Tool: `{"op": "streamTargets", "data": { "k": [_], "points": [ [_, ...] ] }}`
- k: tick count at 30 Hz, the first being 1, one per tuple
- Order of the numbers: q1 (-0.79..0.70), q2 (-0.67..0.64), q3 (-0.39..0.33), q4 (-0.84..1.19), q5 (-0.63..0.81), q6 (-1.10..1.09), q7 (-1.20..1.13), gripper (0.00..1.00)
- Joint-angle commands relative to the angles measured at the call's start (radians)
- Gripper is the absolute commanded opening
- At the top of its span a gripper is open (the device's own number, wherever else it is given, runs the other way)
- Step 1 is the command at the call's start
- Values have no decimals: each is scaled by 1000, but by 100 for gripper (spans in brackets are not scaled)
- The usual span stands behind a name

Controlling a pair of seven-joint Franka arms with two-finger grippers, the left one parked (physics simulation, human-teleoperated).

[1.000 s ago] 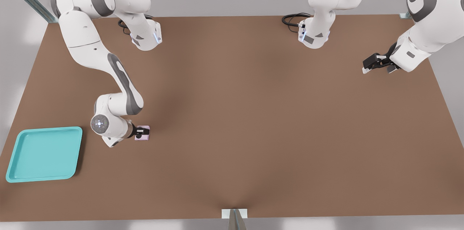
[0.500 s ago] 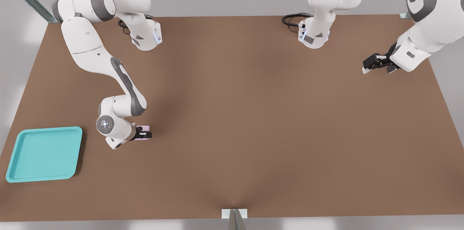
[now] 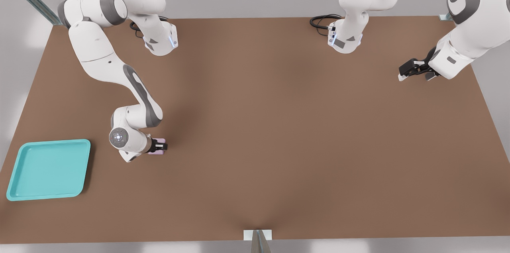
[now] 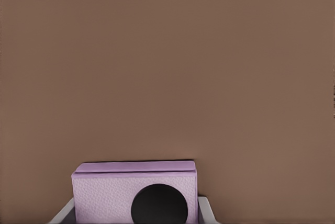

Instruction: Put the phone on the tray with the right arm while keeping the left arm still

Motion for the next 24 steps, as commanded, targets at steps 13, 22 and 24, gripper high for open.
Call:
{"op": "streamTargets", "data": {
  "k": [13, 22, 24],
  "points": [
    [-189, -170, 55, 10, 0, -180, -171, 75],
    [-482, -109, 51, 191, 1, -239, -617, 76],
    [-520, -21, 49, 338, 1, -306, -709, 76]
  ]
}}
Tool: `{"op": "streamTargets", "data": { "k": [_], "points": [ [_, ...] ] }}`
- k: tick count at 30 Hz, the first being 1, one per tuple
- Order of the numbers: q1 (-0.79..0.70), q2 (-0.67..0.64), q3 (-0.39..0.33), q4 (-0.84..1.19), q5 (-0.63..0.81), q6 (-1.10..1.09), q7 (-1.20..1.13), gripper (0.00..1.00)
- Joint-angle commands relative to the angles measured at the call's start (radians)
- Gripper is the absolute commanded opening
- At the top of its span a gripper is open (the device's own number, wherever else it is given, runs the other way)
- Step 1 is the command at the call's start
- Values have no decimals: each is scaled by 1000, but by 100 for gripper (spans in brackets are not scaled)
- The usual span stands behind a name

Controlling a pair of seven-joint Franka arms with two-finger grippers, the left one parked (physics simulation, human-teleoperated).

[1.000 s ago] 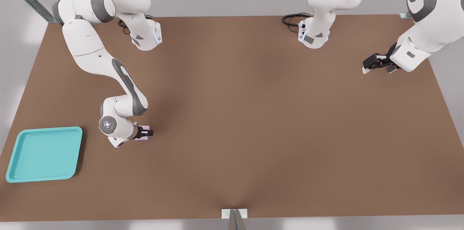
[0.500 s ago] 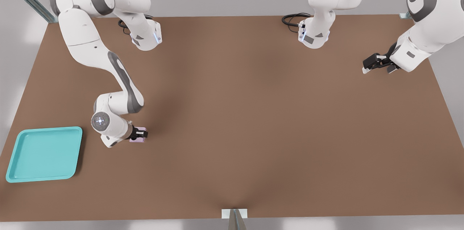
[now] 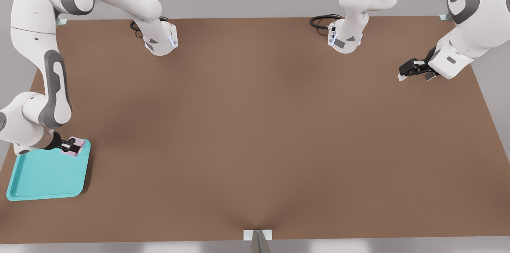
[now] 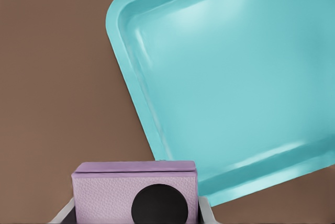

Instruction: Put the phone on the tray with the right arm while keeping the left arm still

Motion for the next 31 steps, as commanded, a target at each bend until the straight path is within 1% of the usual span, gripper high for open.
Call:
{"op": "streamTargets", "data": {
  "k": [1, 3, 4, 7, 9, 10, 14, 15, 16, 17, 20, 22, 23, 24, 25, 26, 27, 31],
  "points": [
    [-16, 70, -2, 122, -6, -113, -492, 76],
    [-14, 154, -9, 225, -10, -123, -543, 76],
    [-14, 220, -12, 302, -10, -123, -564, 76],
    [-5, 262, -31, 334, -19, -126, -563, 76],
    [-5, 277, -39, 334, -19, -120, -563, 79],
    [-5, 277, -39, 334, -19, -120, -557, 100],
    [-8, 271, -37, 334, -18, -124, -549, 100],
    [-8, 257, -22, 334, -15, -127, -531, 100],
    [5, 182, -13, 329, -13, -179, -505, 100],
    [9, 98, 27, 326, -16, -265, -465, 100],
    [199, -148, 47, 325, -30, -511, -276, 100],
    [300, -245, 75, 323, -44, -613, -144, 100],
    [303, -297, 159, 294, -44, -657, -52, 100],
    [390, -406, 121, 221, -38, -655, -5, 100],
    [559, -429, -62, 221, -3, -689, 17, 100],
    [685, -467, -231, 196, 80, -684, 12, 100],
    [722, -484, -272, 159, 88, -675, 5, 100],
    [730, -463, -264, 159, 119, -672, 5, 100]
  ]
}}
